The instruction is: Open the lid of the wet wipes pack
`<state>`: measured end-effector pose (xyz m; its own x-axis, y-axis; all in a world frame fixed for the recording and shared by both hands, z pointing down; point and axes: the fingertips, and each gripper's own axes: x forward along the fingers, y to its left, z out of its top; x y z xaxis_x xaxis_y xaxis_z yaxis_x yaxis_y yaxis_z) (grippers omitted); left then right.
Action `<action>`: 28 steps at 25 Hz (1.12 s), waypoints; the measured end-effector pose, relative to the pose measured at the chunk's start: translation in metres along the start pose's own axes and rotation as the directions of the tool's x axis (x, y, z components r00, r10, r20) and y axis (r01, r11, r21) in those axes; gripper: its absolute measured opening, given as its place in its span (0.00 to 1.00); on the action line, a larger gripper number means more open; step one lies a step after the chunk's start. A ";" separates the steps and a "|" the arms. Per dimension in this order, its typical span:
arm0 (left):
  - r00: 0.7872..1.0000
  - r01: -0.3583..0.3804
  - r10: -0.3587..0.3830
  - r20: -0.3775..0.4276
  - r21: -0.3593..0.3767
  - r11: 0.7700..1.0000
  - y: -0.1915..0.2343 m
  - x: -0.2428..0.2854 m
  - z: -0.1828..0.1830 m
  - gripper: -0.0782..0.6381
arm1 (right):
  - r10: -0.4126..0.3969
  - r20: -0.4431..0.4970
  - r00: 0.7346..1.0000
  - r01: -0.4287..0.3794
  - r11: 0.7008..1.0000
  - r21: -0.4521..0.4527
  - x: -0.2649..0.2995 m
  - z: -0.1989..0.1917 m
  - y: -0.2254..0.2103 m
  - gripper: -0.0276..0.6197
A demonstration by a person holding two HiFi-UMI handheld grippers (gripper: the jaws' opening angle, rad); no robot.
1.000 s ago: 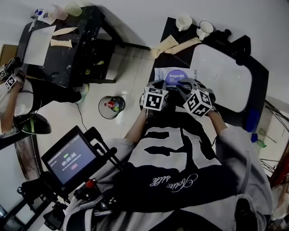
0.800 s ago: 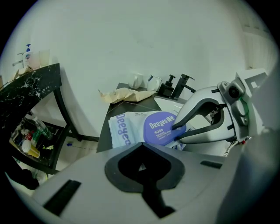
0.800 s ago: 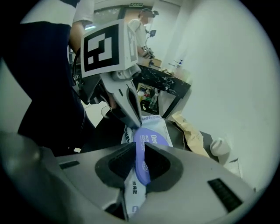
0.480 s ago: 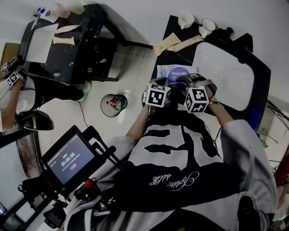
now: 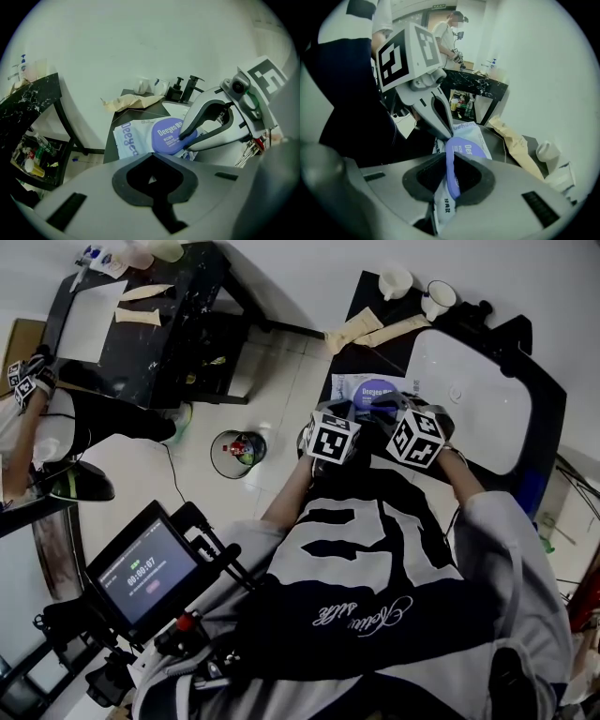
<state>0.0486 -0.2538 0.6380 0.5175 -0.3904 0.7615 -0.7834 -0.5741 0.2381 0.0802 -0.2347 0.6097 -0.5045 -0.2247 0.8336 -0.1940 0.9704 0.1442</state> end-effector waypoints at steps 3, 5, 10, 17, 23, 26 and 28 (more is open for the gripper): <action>1.000 0.001 -0.001 0.006 0.002 1.000 0.000 0.000 0.000 0.11 | 0.022 0.042 0.999 -0.026 0.996 0.089 -0.003 0.003 -0.004 0.12; 1.000 0.006 -0.006 0.013 0.011 1.000 0.000 0.001 0.002 0.11 | 0.024 0.079 0.997 -0.036 0.988 0.147 -0.006 0.005 -0.006 0.13; 1.000 0.007 -0.007 0.005 0.010 1.000 0.000 -0.001 0.001 0.11 | -0.009 0.200 0.980 -0.043 0.967 0.253 -0.024 0.023 -0.019 0.12; 1.000 0.010 -0.010 0.001 0.001 1.000 0.000 0.000 -0.001 0.11 | -0.164 0.261 0.951 0.087 0.955 0.283 -0.046 0.042 -0.072 0.08; 1.000 0.013 -0.013 -0.005 0.004 1.000 -0.001 0.001 0.000 0.11 | -0.247 0.249 0.936 0.136 0.911 0.390 -0.034 0.033 -0.122 0.08; 1.000 0.013 -0.013 -0.003 0.018 1.000 -0.001 0.003 -0.002 0.11 | -0.272 0.217 0.938 0.159 0.890 0.428 -0.022 0.025 -0.139 0.05; 1.000 0.013 -0.013 -0.005 0.024 1.000 -0.002 0.003 -0.002 0.11 | -0.280 0.195 0.940 0.167 0.877 0.451 -0.014 0.019 -0.147 0.05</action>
<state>0.0504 -0.2522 0.6412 0.5261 -0.3792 0.7612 -0.7678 -0.5966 0.2335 0.1000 -0.3757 0.5673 -0.5843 -0.5002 0.6391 -0.6338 0.7731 0.0256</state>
